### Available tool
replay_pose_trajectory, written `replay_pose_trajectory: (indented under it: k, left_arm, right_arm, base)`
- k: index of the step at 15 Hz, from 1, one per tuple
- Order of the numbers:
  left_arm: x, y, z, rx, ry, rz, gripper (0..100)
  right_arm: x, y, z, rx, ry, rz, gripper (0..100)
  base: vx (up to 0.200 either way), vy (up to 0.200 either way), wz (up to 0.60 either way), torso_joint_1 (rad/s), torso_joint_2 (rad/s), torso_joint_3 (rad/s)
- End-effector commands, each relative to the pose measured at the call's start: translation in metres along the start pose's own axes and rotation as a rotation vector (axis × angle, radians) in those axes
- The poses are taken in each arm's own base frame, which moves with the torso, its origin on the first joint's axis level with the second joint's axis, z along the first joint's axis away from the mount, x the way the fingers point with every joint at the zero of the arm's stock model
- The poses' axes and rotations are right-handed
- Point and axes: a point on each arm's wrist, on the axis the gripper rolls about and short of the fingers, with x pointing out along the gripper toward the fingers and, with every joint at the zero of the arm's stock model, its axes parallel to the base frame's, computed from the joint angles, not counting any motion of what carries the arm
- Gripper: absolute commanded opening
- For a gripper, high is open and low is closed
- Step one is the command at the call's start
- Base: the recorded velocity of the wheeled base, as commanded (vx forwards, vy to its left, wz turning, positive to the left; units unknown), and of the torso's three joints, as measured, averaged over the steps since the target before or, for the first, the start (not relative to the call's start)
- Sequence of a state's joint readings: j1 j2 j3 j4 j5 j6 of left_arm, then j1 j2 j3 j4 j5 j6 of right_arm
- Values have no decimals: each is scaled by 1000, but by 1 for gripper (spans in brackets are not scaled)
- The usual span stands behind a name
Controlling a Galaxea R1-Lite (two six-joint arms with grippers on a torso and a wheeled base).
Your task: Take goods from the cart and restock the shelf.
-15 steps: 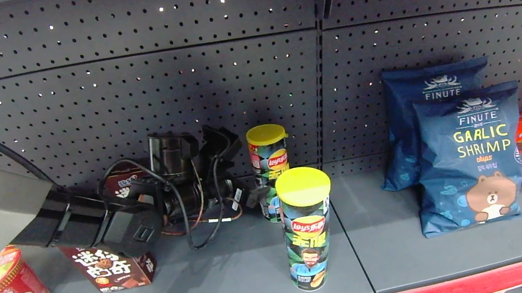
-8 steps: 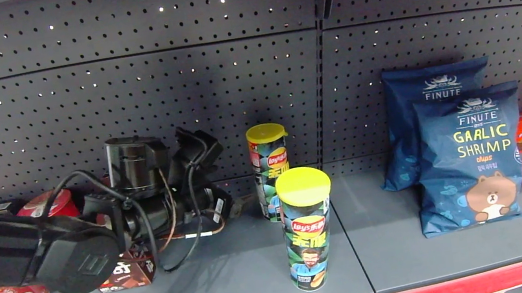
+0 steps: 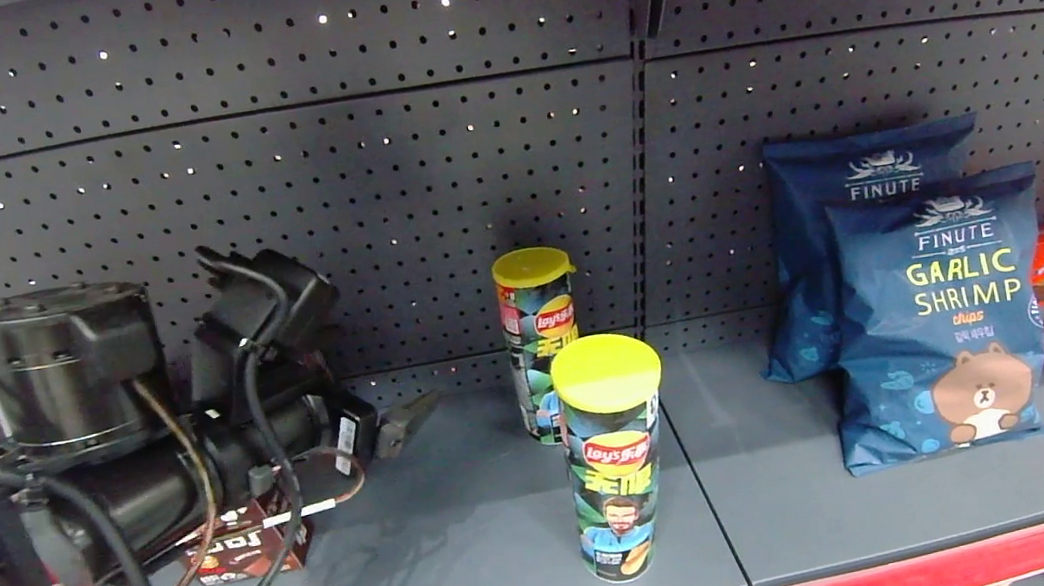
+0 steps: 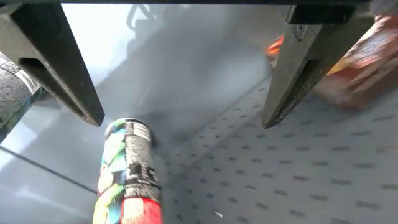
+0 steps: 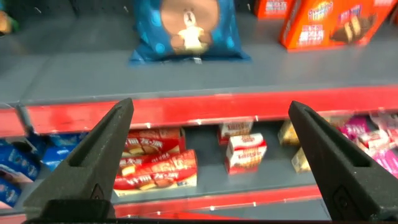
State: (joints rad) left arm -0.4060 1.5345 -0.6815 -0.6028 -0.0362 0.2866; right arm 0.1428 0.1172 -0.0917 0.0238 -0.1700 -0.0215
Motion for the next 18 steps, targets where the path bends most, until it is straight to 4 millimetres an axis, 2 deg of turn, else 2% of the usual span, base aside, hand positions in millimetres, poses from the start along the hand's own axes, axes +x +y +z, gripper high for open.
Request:
replay_pose_trajectory:
  k: [1,2,3,4,5,6,8,9,11,13,15,18]
  left_arm:
    - [-43,1,4,1,-62,49,100]
    - [-51,0,1,1,-60,61,100]
    - [-70,-2,-5,1,-69,80,100]
    - [-79,-3,-10,-1,-66,92,100]
    - [-96,-7,-20,2,-59,110,100]
    - [-104,-9,-28,2,-50,119,100]
    - [-110,-11,-34,1,-39,132,100]
    - [-111,-10,-35,-4,-35,165,100]
    - [-111,-9,-34,-7,-34,183,100]
    - [-110,-9,-35,-5,-24,183,100]
    - [-107,-9,-34,-5,-19,185,100]
    - [-103,-6,-35,-10,-1,198,100]
  right_arm:
    - [10,2,56,-16,54,70,100]
    - [14,3,69,-22,62,115,100]
    - [28,7,88,-52,94,198,100]
    - [37,9,99,-55,110,222,100]
    - [61,17,116,-61,171,299,100]
    - [76,24,121,-71,217,353,100]
    - [99,40,119,-79,309,427,100]
    - [129,63,105,-87,430,440,100]
    - [149,79,97,-117,503,455,100]
    - [172,99,102,-137,529,464,100]
    - [185,123,105,-130,549,473,100]
    - [200,161,94,-117,566,522,100]
  base:
    - [0,0,0,0,0,0]
    - [0,0,0,0,0,0]
    - [0,0,0,0,0,0]
    - [0,0,0,0,0,0]
    - [0,0,0,0,0,0]
    - [0,0,0,0,0,0]
    - [0,0,0,0,0,0]
    - [0,0,0,0,0,0]
    - [0,0,0,0,0,0]
    - [0,0,0,0,0,0]
    - [0,0,0,0,0,0]
    - [0,0,0,0,0,0]
